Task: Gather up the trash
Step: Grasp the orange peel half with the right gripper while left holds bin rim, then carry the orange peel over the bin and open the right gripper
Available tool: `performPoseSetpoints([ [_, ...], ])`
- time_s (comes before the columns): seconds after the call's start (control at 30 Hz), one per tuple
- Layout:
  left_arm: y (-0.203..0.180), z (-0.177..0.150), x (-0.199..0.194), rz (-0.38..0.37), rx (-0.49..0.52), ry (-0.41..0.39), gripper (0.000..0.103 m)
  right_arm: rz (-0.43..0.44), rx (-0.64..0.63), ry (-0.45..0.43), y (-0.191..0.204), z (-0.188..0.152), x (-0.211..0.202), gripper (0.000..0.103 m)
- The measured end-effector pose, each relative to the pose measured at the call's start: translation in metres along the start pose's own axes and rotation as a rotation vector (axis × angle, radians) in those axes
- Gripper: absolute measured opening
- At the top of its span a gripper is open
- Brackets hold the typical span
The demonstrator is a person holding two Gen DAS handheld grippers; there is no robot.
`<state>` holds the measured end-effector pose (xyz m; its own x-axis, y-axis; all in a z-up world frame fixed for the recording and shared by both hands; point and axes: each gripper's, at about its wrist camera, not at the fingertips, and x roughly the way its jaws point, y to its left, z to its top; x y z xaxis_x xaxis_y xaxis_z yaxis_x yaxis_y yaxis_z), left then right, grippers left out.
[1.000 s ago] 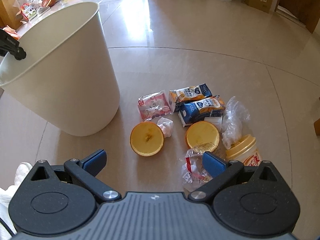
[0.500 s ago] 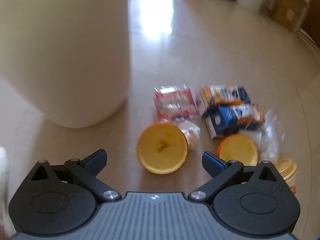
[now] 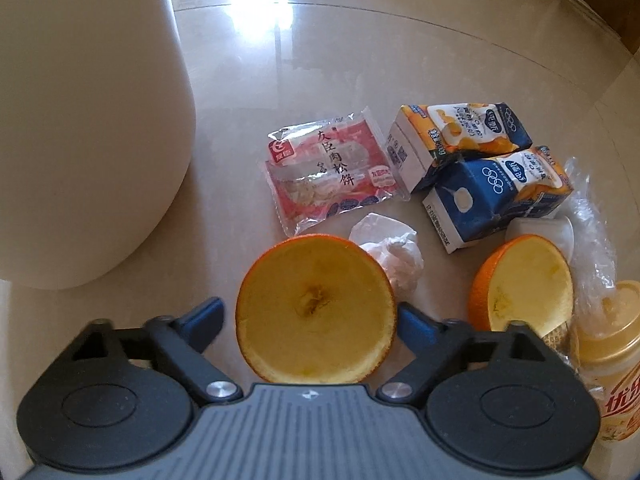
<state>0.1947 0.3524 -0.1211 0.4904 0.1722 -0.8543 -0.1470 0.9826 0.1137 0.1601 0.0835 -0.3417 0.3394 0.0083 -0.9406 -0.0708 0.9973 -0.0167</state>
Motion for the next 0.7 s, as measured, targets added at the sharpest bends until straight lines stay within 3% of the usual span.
performPoseSetpoints([
  [0.1,0.002,-0.001,0.001,-0.001,-0.001,-0.001,0.012,-0.017,-0.028,0.006,-0.001,0.002,0.0,0.078],
  [0.3,0.004,0.0,0.002,-0.001,-0.002,0.005,0.012,0.001,-0.036,0.04,-0.009,0.006,-0.022,0.073],
  [0.7,-0.001,0.0,0.004,0.002,-0.001,0.008,0.013,0.022,-0.214,0.014,-0.014,0.032,-0.151,0.073],
])
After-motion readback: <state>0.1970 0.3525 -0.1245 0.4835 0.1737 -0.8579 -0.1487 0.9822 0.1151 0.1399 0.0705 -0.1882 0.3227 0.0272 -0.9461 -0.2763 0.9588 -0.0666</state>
